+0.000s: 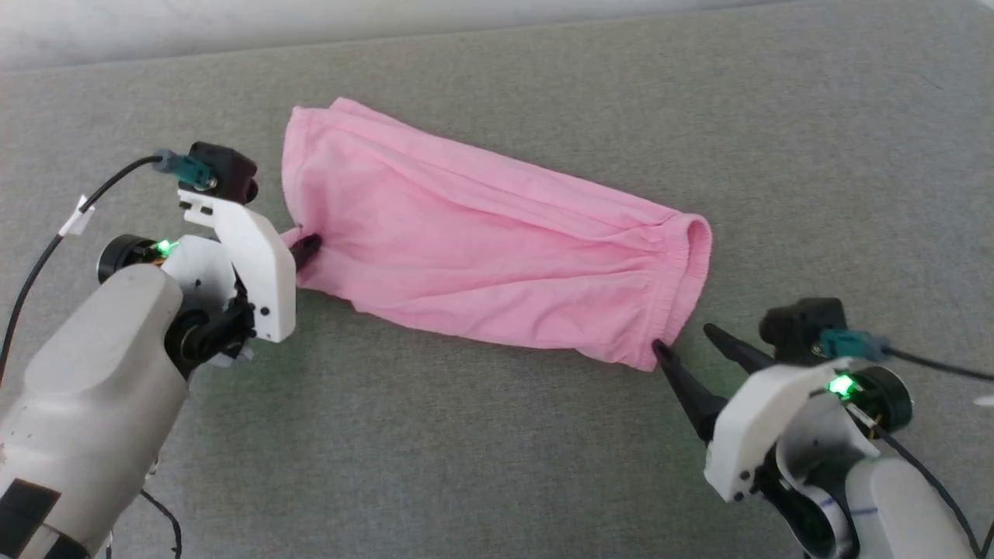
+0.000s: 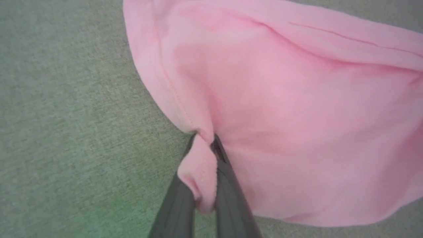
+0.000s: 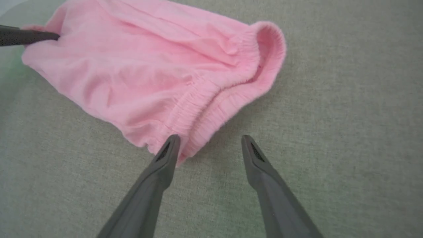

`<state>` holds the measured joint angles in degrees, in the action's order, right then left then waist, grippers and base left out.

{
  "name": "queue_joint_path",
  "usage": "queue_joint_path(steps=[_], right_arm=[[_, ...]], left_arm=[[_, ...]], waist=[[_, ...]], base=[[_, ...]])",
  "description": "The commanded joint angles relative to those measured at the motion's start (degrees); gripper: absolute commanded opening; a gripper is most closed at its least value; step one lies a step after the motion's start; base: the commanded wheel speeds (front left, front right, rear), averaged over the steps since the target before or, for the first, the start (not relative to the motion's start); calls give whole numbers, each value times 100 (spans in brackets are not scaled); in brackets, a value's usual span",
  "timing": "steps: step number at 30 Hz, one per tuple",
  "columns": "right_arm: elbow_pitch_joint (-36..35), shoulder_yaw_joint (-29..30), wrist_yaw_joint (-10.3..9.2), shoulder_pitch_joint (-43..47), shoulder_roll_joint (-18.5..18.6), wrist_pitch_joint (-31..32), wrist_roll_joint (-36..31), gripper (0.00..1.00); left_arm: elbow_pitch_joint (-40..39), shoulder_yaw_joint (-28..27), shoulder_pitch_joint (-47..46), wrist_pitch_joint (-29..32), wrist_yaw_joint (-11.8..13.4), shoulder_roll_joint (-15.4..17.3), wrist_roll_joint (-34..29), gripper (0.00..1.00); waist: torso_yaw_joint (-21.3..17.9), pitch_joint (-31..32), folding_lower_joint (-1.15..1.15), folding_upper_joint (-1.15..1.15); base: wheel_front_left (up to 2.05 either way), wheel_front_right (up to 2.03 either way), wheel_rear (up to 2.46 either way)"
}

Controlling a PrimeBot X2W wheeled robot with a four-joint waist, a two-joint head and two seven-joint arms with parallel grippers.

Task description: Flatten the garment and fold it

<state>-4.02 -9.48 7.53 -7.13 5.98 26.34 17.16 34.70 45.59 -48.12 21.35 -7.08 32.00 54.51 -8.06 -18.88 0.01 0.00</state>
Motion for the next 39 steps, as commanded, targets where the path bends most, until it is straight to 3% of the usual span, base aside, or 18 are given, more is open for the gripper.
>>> queue_joint_path(steps=[1,10,12,13,17,22,29,34,39], right_arm=[[100,-6,-4,-147,-26,55,65,100],[1606,-162,-4,-749,-200,903,168,100],[1753,-224,-4,-760,-217,1065,273,24],[1772,-254,-4,-764,-221,1111,307,0],[1625,-317,-4,-778,-102,1124,389,0],[1111,-336,-4,-706,214,871,482,0],[513,-428,-4,-175,683,957,1041,0],[462,-380,-4,308,949,1296,1473,0],[569,-187,-4,627,968,1442,1490,0]], left_arm=[[-9,-3,155,-24,-8,-35,40,0],[-159,6,186,-284,-24,-124,118,0],[-182,18,214,-353,-26,-151,124,0],[-188,26,234,-380,-27,-149,128,0],[-225,25,368,-626,3,-109,73,0],[-556,-115,768,-1234,333,-12,-8,0],[-1651,-289,2019,-1785,1211,301,70,0],[-2561,-342,3183,-1912,1898,500,321,0],[-3063,-270,3906,-1948,2222,443,543,0]], waist=[[76,0,-1,0],[266,-44,-1,0],[300,-19,-1,0],[310,-1,-1,0],[340,183,-1,0],[422,548,-1,0],[634,1126,-1,0],[817,1410,-1,0],[890,1494,-1,0]], base=[[0,0,0],[0,0,0],[0,0,0],[0,0,0],[0,0,0],[0,0,0],[0,0,0],[0,0,0],[0,0,0]])
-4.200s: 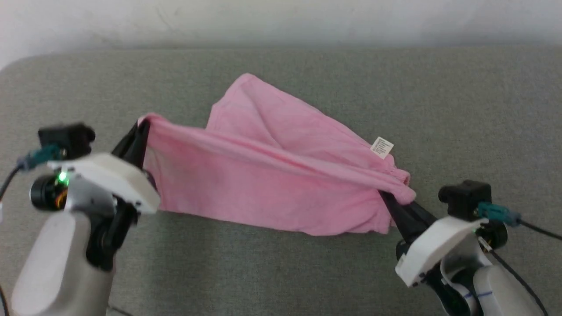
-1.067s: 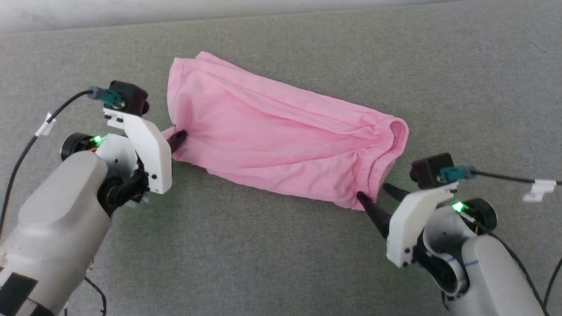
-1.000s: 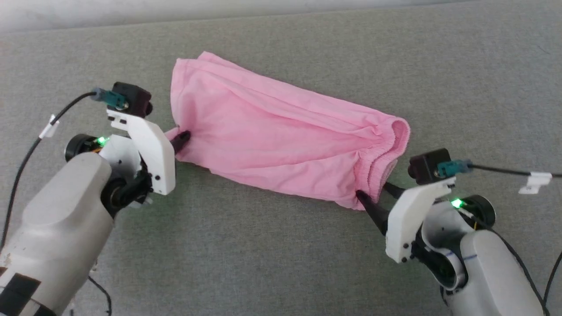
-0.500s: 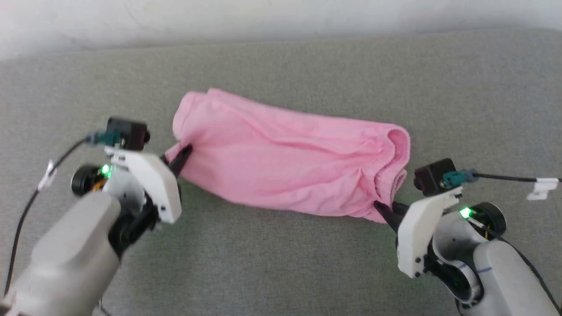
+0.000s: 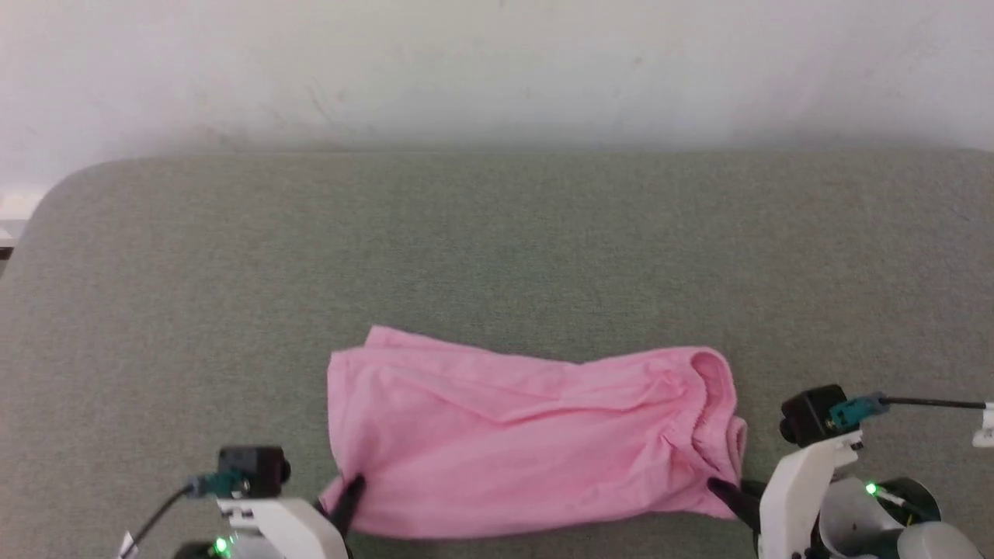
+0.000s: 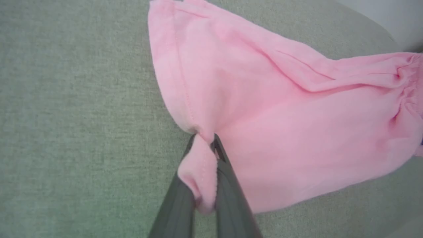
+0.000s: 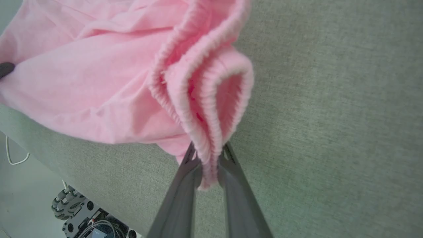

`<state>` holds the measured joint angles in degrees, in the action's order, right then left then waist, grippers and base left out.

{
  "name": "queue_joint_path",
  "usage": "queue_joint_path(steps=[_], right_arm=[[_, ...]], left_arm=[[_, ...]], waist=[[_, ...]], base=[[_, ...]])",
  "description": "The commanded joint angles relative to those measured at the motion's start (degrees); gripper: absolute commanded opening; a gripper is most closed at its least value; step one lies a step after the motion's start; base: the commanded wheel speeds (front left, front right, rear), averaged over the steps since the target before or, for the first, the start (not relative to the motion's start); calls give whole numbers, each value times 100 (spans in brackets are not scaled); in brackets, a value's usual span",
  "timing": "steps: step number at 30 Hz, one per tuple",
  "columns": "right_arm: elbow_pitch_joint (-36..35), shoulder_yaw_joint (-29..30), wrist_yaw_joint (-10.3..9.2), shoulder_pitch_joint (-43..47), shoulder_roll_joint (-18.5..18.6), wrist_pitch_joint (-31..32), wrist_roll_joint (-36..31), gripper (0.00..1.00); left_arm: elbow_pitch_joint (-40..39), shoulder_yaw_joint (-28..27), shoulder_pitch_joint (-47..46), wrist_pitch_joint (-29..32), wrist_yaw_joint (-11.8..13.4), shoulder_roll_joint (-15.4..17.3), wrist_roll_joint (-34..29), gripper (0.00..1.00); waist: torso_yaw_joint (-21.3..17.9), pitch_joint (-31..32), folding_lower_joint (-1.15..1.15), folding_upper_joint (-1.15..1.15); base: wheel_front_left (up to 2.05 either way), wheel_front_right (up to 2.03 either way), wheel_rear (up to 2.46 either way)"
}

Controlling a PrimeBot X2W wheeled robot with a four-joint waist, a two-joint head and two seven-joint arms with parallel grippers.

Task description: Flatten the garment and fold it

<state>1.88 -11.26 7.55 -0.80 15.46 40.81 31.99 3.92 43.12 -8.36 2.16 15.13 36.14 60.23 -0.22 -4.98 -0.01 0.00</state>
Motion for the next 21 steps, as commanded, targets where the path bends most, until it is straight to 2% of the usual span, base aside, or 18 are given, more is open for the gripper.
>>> queue_joint_path(steps=[1,2,3,4,5,10,15,19,21], right_arm=[[16,38,-6,47,13,-14,-33,0],[119,79,-6,128,-18,-17,-84,0],[164,72,-6,154,-16,-59,-136,29],[199,50,-6,185,-36,-98,-150,100],[202,37,-6,211,-74,-180,-133,100],[-19,172,-6,469,-322,-874,-276,100],[-378,423,-6,727,-613,-1304,-690,100],[-739,707,-6,899,-803,-1307,-1010,100],[-851,850,-6,911,-830,-1194,-1119,100]], left_arm=[[-13,8,61,-29,38,-12,22,0],[0,19,248,-89,59,-150,146,0],[58,-14,290,-180,70,-227,181,0],[129,-10,303,-248,68,-274,164,34],[193,-28,312,-300,48,-348,198,100],[441,-334,255,-864,161,-560,189,100],[413,-606,200,-1452,203,-575,-38,100],[295,-948,162,-1689,222,-570,-547,100],[143,-1289,157,-1709,247,-632,-983,100]], waist=[[112,115,1,0],[99,107,1,0],[98,106,1,0],[89,100,1,0],[86,100,1,0],[65,161,1,0],[89,236,1,0],[156,296,1,0],[203,298,1,0]], base=[[0,0,0],[0,0,0],[0,0,0],[0,0,0],[0,0,0],[0,0,0],[0,0,0],[0,0,0],[0,0,0]])
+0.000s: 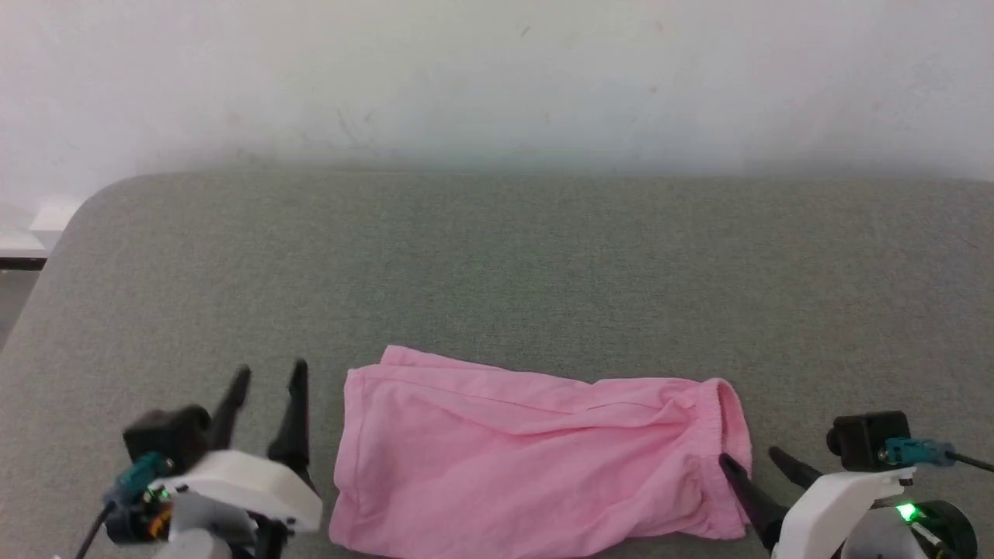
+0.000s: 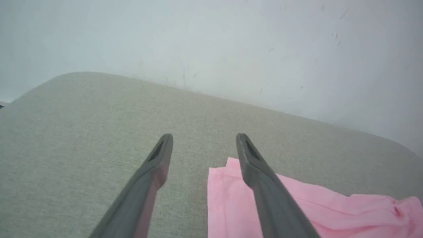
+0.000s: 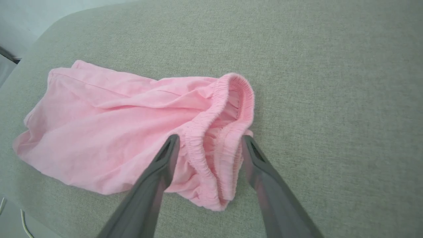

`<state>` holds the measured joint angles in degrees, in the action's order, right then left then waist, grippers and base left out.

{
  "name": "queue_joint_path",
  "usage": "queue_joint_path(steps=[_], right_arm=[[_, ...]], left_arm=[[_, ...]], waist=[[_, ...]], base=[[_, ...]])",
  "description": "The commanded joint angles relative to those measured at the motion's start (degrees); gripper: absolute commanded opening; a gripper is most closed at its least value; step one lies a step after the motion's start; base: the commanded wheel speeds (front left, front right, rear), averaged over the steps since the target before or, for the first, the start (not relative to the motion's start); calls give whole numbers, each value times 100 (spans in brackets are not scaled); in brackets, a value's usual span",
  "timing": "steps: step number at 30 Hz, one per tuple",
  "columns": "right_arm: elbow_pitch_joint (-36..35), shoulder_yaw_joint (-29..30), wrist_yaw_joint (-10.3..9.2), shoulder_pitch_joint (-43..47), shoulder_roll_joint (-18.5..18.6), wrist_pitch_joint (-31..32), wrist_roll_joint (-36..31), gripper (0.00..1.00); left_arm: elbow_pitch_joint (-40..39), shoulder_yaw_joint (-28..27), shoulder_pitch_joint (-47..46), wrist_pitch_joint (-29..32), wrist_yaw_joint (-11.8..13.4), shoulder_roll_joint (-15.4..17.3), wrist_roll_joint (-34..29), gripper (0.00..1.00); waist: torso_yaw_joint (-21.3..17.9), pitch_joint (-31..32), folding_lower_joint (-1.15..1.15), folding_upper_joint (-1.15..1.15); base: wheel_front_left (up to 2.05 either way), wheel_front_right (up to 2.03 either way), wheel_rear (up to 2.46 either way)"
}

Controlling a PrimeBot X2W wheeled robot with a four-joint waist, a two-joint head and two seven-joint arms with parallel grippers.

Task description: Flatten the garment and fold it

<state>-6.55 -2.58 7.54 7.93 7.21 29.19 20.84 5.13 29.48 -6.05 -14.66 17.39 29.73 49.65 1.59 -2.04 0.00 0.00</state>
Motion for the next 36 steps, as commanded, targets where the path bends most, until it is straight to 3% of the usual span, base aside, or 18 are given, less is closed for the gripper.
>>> queue_joint_path(steps=[1,4,9,19,20,21,23,24,31,36], right_arm=[[-31,46,-5,21,-12,43,-32,100],[61,180,-5,-103,9,350,-94,100],[610,168,-5,-462,87,657,-37,100],[1920,94,-5,-793,43,1024,274,100],[2006,61,-5,-789,41,1097,312,66],[2073,33,-5,-786,22,1157,393,40],[2153,-64,-5,-785,25,1272,522,6],[2156,-103,-5,-793,43,1274,567,0],[1760,-341,-5,-908,331,949,728,0],[1236,4,-5,-768,646,891,619,0]], left_arm=[[-97,-156,-54,-29,29,-56,-217,100],[-400,-793,167,-31,-94,-344,-957,100],[-595,-1589,563,-32,-545,-815,-2013,100],[-625,-2385,1029,-33,-1292,-1544,-3189,100],[-612,-2427,1046,-33,-1353,-1598,-3255,100],[-591,-2464,1070,-33,-1418,-1646,-3313,100],[-558,-2545,1108,-33,-1533,-1740,-3414,100],[-536,-2572,1130,-33,-1590,-1783,-3462,100],[-356,-2766,1200,-33,-1909,-2028,-3686,100],[-285,-2880,1233,-33,-2055,-2129,-3808,100]], waist=[[50,-2,0,0],[136,-49,0,0],[277,-152,0,0],[511,-254,0,0],[521,-252,0,0],[525,-246,0,0],[519,-227,0,0],[513,-215,0,0],[473,-70,0,0],[452,21,0,0]], base=[[0,0,0],[0,0,0],[0,0,0],[0,0,0],[0,0,0],[0,0,0],[0,0,0],[0,0,0],[0,0,0],[0,0,0]])
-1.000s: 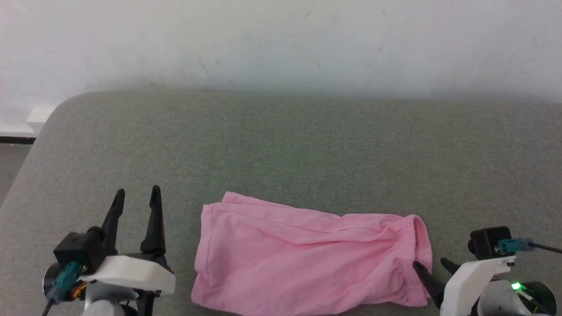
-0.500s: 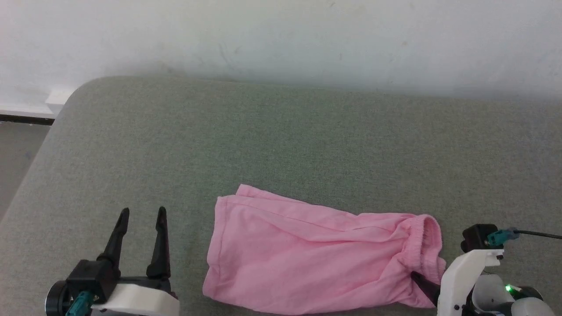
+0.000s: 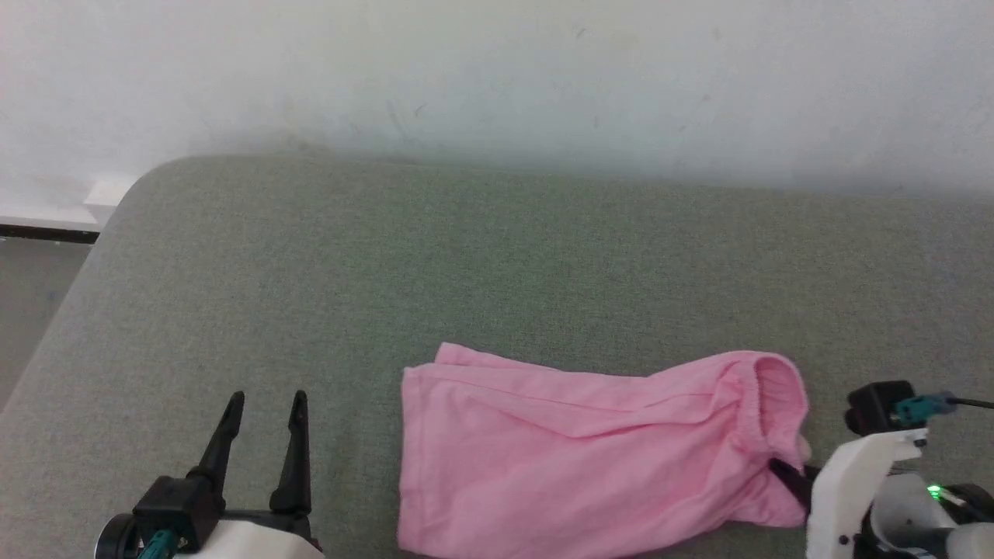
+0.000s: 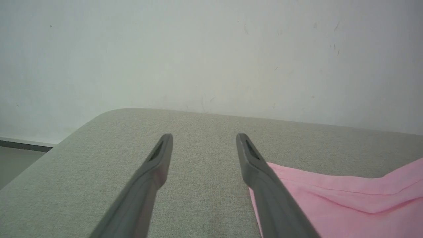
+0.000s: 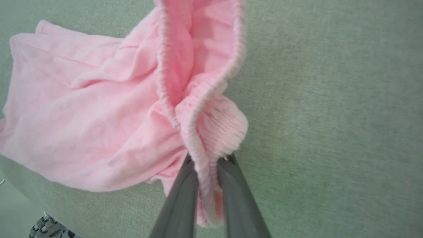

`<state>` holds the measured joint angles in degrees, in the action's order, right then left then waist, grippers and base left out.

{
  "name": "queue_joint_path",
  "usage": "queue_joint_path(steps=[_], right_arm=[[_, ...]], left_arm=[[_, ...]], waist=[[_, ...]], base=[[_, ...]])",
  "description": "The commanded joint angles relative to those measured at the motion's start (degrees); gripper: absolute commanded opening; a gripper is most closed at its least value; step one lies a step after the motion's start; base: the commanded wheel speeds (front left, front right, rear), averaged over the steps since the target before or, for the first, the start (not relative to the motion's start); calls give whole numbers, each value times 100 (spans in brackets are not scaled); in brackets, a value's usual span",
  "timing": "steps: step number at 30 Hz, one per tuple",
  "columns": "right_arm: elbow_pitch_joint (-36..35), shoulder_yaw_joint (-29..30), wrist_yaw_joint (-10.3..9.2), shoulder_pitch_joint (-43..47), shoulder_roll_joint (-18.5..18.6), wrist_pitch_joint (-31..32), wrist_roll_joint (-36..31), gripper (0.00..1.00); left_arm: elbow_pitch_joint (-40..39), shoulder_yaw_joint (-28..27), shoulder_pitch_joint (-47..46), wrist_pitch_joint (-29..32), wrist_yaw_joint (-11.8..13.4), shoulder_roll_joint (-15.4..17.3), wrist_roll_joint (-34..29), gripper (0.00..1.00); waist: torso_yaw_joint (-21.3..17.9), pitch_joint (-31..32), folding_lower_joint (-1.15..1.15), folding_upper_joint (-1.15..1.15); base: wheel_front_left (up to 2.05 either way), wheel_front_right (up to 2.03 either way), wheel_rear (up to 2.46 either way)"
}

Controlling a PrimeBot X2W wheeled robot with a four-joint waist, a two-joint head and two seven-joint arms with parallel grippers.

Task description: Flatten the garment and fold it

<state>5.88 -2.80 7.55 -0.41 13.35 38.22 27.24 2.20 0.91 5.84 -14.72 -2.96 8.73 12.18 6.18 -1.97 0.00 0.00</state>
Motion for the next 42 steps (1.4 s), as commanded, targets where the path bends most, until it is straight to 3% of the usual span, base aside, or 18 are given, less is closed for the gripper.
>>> queue_joint_path(steps=[1,8,12,19,28,29,30,31,32,37,42], right_arm=[[-91,147,-6,132,87,16,-66,0],[-317,1127,-6,649,436,331,-202,0],[-585,1153,-6,614,234,471,141,0],[-924,213,-6,319,-655,864,1326,0],[88,-1329,-6,-359,-1027,-164,2000,0],[290,-1501,-6,-440,-1030,-284,1879,15],[500,-1634,-6,-514,-1032,-422,1747,45],[709,-1747,-6,-581,-1034,-547,1638,90],[901,-1867,-6,-646,-1035,-642,1527,100],[1238,-2306,-6,-898,-993,-1041,1232,100],[736,-2915,-6,-1135,-579,-1530,724,100]], left_arm=[[14,-40,52,-28,-43,-46,-82,100],[88,-138,56,-28,-171,-160,-185,100],[159,-171,75,-28,-228,-198,-240,100],[262,-127,33,-28,-303,-291,-295,100],[337,-44,-164,-28,-378,-343,-325,100],[341,-37,-187,-28,-383,-350,-329,100],[346,-35,-205,-28,-387,-358,-329,100],[353,-38,-217,-28,-390,-366,-330,100],[359,-45,-224,-28,-393,-374,-330,100],[385,-89,-227,-28,-402,-401,-336,100],[404,-173,-188,-28,-407,-426,-359,100]], waist=[[-12,22,0,0],[-16,50,0,0],[-69,100,0,0],[-37,185,0,0],[177,27,0,0],[201,2,0,0],[219,-23,0,0],[233,-43,0,0],[242,-61,0,0],[241,-90,0,0],[149,-28,0,0]], base=[[0,0,0],[0,0,0],[0,0,0],[0,0,0],[0,0,0],[0,0,0],[0,0,0],[0,0,0],[0,0,0],[0,0,0],[0,0,0]])
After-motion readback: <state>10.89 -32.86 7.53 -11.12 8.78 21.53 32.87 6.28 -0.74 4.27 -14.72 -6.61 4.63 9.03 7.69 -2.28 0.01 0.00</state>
